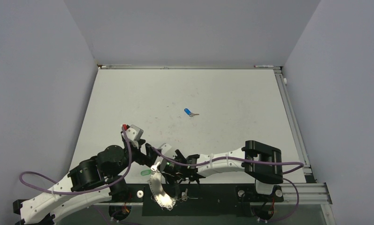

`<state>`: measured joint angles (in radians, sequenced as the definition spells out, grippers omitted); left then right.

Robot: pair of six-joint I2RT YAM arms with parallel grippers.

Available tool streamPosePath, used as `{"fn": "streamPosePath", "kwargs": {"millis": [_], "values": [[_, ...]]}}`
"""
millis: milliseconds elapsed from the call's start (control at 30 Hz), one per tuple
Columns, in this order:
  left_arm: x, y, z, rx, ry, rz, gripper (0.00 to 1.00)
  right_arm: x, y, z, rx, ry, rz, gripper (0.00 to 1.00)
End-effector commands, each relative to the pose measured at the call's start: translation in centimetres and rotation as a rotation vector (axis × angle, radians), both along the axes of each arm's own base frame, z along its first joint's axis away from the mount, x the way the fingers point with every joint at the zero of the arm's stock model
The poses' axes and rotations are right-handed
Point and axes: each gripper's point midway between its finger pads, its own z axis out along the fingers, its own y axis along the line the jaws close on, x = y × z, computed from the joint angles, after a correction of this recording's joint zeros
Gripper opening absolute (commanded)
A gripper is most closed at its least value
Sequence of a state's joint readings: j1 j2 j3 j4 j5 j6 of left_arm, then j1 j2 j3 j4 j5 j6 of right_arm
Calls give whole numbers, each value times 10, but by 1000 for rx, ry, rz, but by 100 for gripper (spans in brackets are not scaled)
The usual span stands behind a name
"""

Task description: Put the keys on the keyring

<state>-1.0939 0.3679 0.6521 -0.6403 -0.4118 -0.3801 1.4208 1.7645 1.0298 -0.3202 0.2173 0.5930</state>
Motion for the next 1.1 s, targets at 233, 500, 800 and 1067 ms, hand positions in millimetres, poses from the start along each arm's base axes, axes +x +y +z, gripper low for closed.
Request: {"fn": "streamPosePath", "kwargs": {"millis": [233,500,800,1067], "values": [[9,-4,28,-80,-48,31,81,102,-81,-21,-185,-155,-249,58],[12,-16,21,-89,1,29,77,188,-135,-5,-235,-241,-380,56],[20,-14,13,-81,25,90,77,264,-180,39,-245,-320,-530,56],[21,-8,15,-104,22,121,77,236,-110,70,-59,-300,-461,59]]}}
